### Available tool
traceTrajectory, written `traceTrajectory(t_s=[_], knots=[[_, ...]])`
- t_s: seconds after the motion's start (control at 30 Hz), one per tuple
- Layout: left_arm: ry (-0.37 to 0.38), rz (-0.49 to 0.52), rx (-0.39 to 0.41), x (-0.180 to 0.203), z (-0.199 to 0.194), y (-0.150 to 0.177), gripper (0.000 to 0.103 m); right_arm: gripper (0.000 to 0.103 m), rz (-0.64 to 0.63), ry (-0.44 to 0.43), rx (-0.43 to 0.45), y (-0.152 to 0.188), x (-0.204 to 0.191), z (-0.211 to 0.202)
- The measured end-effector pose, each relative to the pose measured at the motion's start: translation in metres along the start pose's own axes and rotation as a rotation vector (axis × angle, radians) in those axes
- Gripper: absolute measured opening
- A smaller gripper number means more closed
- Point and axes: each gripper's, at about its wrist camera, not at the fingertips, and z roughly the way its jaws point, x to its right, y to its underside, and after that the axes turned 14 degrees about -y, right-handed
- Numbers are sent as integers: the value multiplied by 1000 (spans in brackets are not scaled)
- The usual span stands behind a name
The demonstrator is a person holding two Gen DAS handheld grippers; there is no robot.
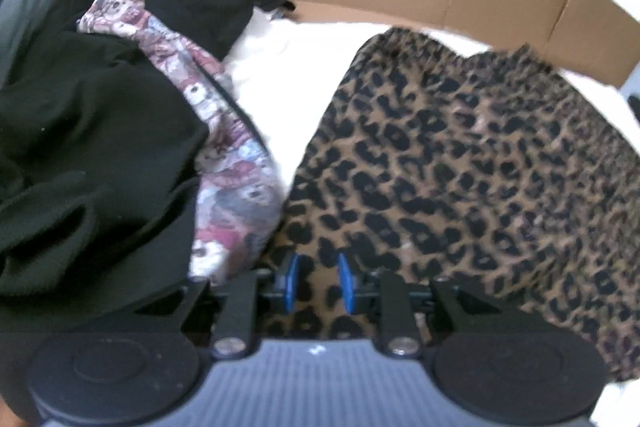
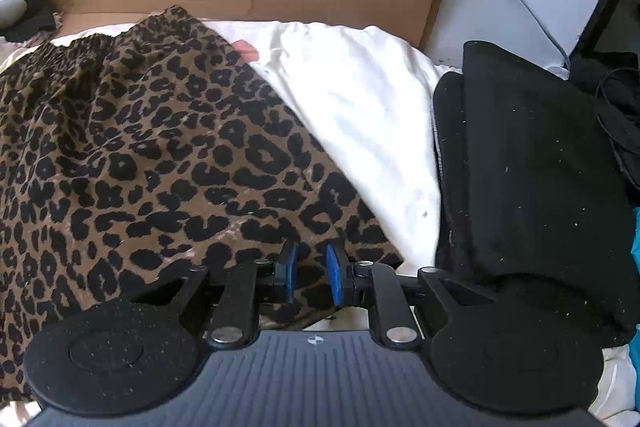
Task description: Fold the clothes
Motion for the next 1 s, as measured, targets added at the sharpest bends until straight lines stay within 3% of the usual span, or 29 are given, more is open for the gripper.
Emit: traceTrajectory(t_s=[0.23,0.47,0.63,1.0], knots=[[-12,12,-12,-24,4,3,27,23,-27,-18,-17,2,-12,0],[40,34,-51,-37,10,12,29,23,-48,-28,-33,4,-19,1],[77,2,-85,-55,12,18,23,23,-58,-32,-42,6,-22,1],[131,-61,-112,-64,16,23,23,23,-78,-35,-55,10,-27,1]])
